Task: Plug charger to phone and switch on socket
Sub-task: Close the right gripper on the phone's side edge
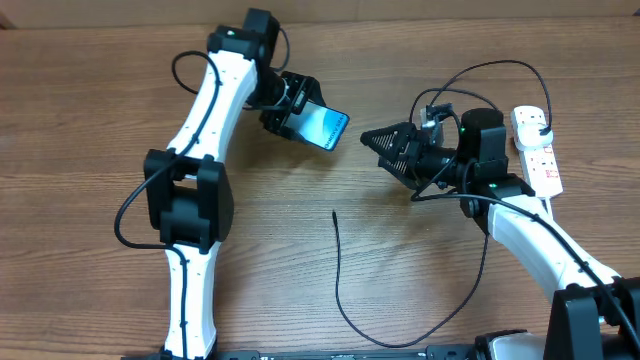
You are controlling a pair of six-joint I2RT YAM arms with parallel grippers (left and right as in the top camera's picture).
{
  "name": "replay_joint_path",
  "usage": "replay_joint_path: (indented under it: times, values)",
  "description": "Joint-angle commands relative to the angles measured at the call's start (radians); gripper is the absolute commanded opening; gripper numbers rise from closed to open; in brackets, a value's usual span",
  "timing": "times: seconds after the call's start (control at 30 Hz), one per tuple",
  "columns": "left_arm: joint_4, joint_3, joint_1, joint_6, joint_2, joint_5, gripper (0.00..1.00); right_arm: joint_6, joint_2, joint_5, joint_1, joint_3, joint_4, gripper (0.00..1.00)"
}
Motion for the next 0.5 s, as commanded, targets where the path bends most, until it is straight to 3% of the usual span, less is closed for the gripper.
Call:
replay_joint_path:
  times: [0.0, 0.47]
  values:
    - [-0.002, 0.032, -0.029, -0.028, -0.002, -0.008, 0.04, -0.011, 0.000, 0.037, 0.024, 0.022, -0.006, 1.00]
    - [0.011, 0.032, -0.118, -0.104, -0.002, 0.088, 0.04, -0.034, 0.000, 0.251, 0.089, 0.022, -0.080, 1.00]
